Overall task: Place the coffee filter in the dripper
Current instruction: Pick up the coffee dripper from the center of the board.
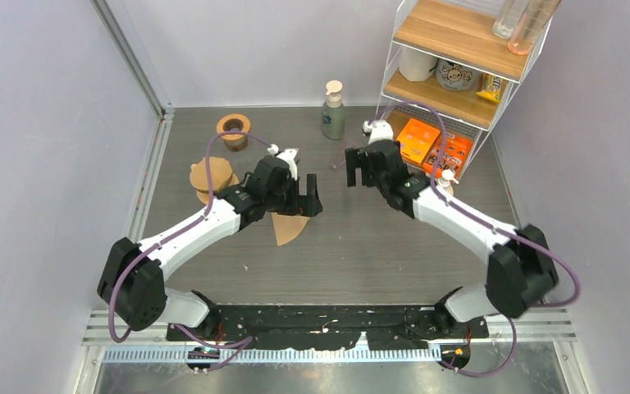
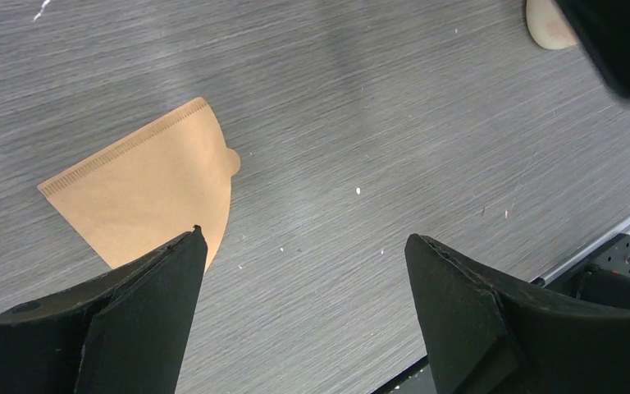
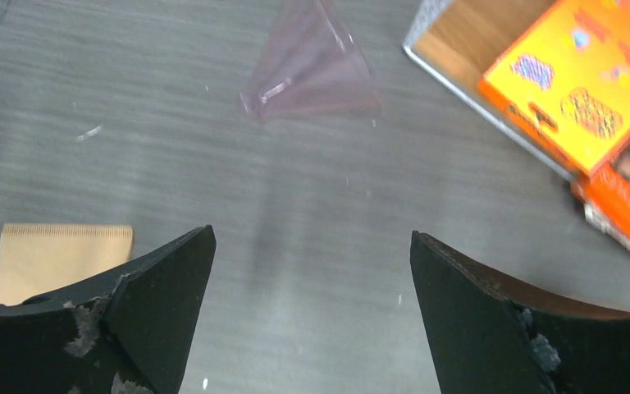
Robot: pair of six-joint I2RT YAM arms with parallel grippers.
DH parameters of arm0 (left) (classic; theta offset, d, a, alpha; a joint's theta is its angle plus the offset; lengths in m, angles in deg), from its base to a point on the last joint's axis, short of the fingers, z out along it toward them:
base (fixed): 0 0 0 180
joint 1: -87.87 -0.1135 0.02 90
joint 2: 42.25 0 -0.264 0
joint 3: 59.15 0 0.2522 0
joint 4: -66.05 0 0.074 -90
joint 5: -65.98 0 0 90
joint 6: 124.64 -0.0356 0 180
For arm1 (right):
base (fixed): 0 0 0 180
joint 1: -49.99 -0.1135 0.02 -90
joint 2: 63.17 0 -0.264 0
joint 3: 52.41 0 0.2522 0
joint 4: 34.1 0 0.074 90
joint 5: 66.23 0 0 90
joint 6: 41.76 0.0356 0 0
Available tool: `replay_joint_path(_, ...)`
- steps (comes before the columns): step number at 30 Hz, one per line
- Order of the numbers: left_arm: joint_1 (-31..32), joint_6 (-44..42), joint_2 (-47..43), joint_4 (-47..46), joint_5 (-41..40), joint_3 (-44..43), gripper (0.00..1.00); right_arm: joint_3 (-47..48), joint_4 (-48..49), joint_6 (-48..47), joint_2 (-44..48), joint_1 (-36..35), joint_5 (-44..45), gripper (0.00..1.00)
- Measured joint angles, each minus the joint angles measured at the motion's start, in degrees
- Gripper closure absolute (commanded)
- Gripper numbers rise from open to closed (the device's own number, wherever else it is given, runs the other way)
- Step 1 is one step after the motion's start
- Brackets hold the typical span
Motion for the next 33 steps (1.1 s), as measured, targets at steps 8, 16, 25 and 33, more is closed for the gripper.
replay_joint_path(8,0.0,-0.3,-1.4,-1.6,1.4,4.4,0.01,19.9,-2.3,-5.7,-19.7,8.2,-13.5,0.01)
replay_joint_path(16,0.0,-0.5,-4.3,-2.1,1.4,5.4,0.00,31.7,-5.0,-10.4,-31.0,10.4,-20.8,0.05)
replay_joint_path(25,0.0,-0.7,-4.3,-2.1,1.4,5.4,0.00,35.8,-6.1,-13.2,-37.6,10.7,-25.9,0.13)
replay_joint_path(33,0.0,-0.7,-4.0,-2.1,1.4,5.4,0.00,35.9,-6.8,-13.5,-39.7,10.7,-28.3,0.31)
